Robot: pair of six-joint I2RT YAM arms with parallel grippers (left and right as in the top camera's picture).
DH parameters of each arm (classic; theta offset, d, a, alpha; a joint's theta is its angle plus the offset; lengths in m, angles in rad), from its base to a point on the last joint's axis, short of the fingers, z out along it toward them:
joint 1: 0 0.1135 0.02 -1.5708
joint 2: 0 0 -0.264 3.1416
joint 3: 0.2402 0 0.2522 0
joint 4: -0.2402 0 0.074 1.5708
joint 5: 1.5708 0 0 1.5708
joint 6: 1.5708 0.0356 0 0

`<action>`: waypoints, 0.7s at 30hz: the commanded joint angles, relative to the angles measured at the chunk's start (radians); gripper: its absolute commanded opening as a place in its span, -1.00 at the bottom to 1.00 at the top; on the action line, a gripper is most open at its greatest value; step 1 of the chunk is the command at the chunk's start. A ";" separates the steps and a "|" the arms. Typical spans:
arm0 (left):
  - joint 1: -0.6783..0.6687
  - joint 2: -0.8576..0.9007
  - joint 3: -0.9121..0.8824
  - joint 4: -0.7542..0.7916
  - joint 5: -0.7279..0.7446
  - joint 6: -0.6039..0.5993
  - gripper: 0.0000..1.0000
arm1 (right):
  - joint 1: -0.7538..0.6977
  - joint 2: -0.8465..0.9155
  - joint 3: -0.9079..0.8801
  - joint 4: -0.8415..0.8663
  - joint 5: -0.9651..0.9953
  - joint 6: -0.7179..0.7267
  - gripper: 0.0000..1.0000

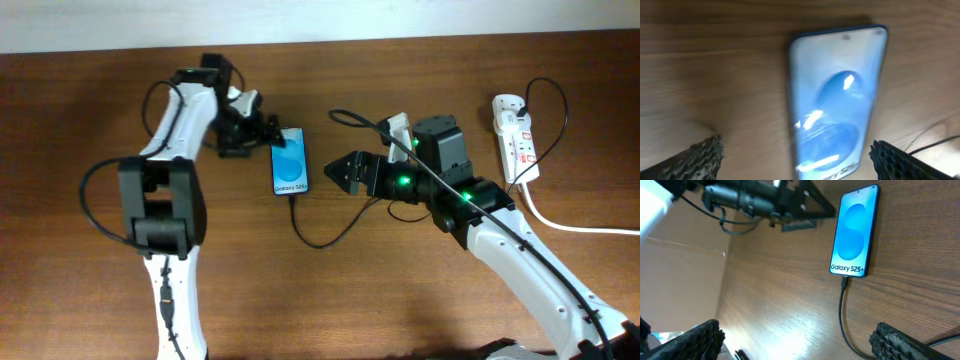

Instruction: Plug charger to phone and switch on socket

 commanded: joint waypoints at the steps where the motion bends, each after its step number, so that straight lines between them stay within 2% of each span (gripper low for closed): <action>1: 0.049 -0.016 0.241 -0.162 -0.032 0.022 0.96 | -0.003 -0.005 0.046 -0.083 0.062 -0.113 0.97; 2: 0.053 -0.037 0.379 -0.243 -0.031 0.042 0.96 | -0.003 -0.015 0.085 -0.180 0.130 -0.158 0.97; 4: 0.053 -0.084 0.544 -0.314 -0.032 0.065 0.99 | -0.003 -0.029 0.175 -0.373 0.272 -0.213 0.97; 6: 0.053 -0.137 0.630 -0.336 -0.032 0.065 1.00 | -0.003 -0.037 0.299 -0.591 0.452 -0.231 0.97; 9: 0.053 -0.203 0.639 -0.362 -0.032 0.065 0.99 | -0.004 -0.042 0.501 -0.864 0.675 -0.231 0.97; 11: 0.053 -0.204 0.639 -0.390 -0.032 0.065 0.99 | -0.040 -0.061 0.632 -0.951 0.709 -0.232 0.97; 12: 0.053 -0.204 0.638 -0.389 -0.032 0.065 0.99 | -0.109 -0.077 0.710 -0.996 0.711 -0.252 0.97; 14: 0.053 -0.204 0.638 -0.389 -0.032 0.065 0.99 | -0.283 -0.094 0.800 -1.048 0.711 -0.312 0.96; 16: 0.053 -0.204 0.638 -0.389 -0.032 0.065 0.99 | -0.418 -0.101 0.819 -1.051 0.711 -0.362 0.97; 18: 0.053 -0.204 0.638 -0.389 -0.032 0.065 0.99 | -0.613 -0.100 0.819 -1.018 0.686 -0.400 0.97; 21: 0.053 -0.204 0.638 -0.389 -0.032 0.065 0.99 | -0.834 -0.092 0.820 -0.899 0.453 -0.500 0.99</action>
